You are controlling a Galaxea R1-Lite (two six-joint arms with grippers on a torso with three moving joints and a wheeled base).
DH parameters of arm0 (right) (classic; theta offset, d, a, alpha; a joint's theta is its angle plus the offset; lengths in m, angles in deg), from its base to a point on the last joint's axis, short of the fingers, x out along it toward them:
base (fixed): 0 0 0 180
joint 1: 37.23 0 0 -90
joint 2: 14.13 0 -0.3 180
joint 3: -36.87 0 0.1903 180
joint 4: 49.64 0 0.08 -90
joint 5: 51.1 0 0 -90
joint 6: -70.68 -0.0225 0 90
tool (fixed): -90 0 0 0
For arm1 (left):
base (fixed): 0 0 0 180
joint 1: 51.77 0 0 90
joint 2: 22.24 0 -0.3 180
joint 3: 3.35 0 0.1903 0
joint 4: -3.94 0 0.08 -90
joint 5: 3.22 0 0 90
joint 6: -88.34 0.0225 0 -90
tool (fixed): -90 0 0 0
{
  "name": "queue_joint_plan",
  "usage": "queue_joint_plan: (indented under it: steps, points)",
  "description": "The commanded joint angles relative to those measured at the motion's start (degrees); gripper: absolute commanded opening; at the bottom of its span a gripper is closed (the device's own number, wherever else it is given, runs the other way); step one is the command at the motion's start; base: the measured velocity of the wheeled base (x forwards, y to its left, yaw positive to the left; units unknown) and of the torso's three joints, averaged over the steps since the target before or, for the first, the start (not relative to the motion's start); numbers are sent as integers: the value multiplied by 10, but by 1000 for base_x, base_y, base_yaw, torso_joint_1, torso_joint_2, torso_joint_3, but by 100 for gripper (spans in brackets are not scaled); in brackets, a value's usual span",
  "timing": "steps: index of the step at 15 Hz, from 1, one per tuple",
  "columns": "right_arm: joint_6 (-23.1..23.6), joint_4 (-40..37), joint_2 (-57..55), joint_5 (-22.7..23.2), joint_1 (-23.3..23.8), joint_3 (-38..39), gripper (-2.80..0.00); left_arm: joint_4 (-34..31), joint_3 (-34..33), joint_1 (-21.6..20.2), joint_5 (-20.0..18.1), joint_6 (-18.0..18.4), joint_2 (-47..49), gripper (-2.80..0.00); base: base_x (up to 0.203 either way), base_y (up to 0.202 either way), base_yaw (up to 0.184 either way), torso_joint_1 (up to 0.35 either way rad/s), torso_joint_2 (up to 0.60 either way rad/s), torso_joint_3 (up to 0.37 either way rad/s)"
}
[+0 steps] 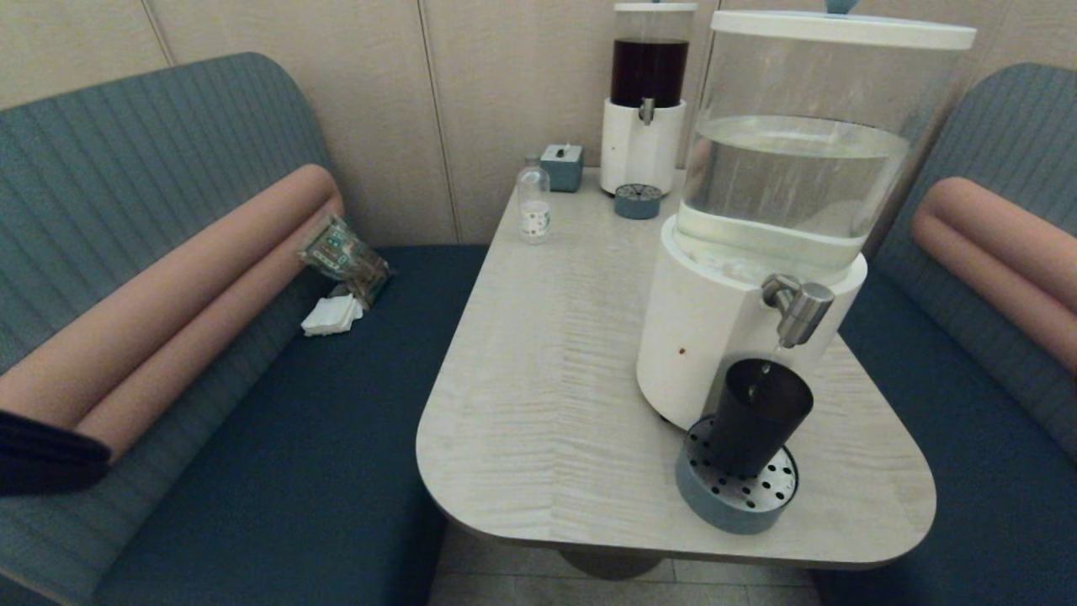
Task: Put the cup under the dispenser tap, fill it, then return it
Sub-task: Turn off the faucet
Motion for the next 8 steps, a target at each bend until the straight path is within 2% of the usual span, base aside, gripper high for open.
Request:
queue_joint_plan:
  steps: [1,2,4,6,8]
  points:
    - [0,0,1,0,0,0,-280,149,19,10,0,33,65,-280,0,0,0,0,0,0]
    - [0,0,1,0,0,0,-280,214,17,30,-13,11,85,-280,0,0,0,0,0,0]
    - [0,0,1,0,0,0,-280,316,12,125,-20,-64,136,-280,0,0,0,0,0,0]
    - [0,0,1,0,0,0,-280,442,11,205,5,-118,209,-280,0,0,0,0,0,0]
    - [0,0,1,0,0,0,-280,517,19,281,42,-141,275,-280,0,0,0,0,0,0]
